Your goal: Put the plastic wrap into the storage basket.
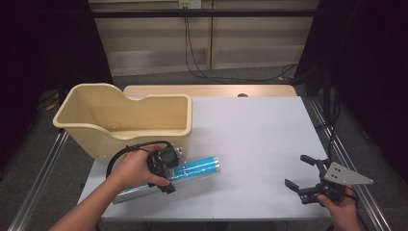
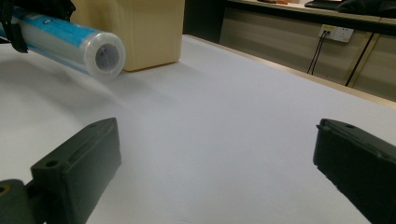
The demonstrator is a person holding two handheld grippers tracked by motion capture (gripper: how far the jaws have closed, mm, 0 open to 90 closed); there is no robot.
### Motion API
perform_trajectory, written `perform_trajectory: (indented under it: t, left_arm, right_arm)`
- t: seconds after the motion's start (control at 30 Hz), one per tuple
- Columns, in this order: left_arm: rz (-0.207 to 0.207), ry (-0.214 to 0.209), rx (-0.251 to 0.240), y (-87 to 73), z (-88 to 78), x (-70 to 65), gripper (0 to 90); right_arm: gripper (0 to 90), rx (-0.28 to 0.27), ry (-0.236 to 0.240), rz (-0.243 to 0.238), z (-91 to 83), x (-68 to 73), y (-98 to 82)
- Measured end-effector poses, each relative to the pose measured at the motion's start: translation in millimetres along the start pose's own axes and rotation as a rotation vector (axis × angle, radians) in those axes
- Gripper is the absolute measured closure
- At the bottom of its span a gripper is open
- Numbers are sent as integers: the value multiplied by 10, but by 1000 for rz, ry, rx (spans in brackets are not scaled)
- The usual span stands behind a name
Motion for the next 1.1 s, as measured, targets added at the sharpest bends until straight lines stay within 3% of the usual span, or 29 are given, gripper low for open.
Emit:
perform_trajectory:
  t: [0.2,0.33,0.37,0.6,1.1]
  left_arm:
    - [-5,2,-37,62,-246,-46,322]
    - [-13,-13,-46,79,-396,-31,322]
    - [-23,4,-46,81,-430,-31,322]
    - [-20,-4,-44,85,-670,-8,321]
    - [-21,2,-74,170,-1020,45,322]
  right_arm:
    - [6,-3,-6,6,-6,-12,-5]
    - [6,-4,-4,1,-10,-11,-1]
    - [6,-3,-4,-1,-10,-12,-2]
    - [6,1,-2,1,-1,-17,-9]
    - [6,-1,-2,4,-4,-16,-7]
Point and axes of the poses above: each handheld gripper's, and its own axes: z roughly forward along the jaws, y roughly out of its top, x roughly to its left, the point moved 3 cm from there along z, roughly forward along the jaws, and after that the axes turned 14 degrees about x, right-handed, at the moved point
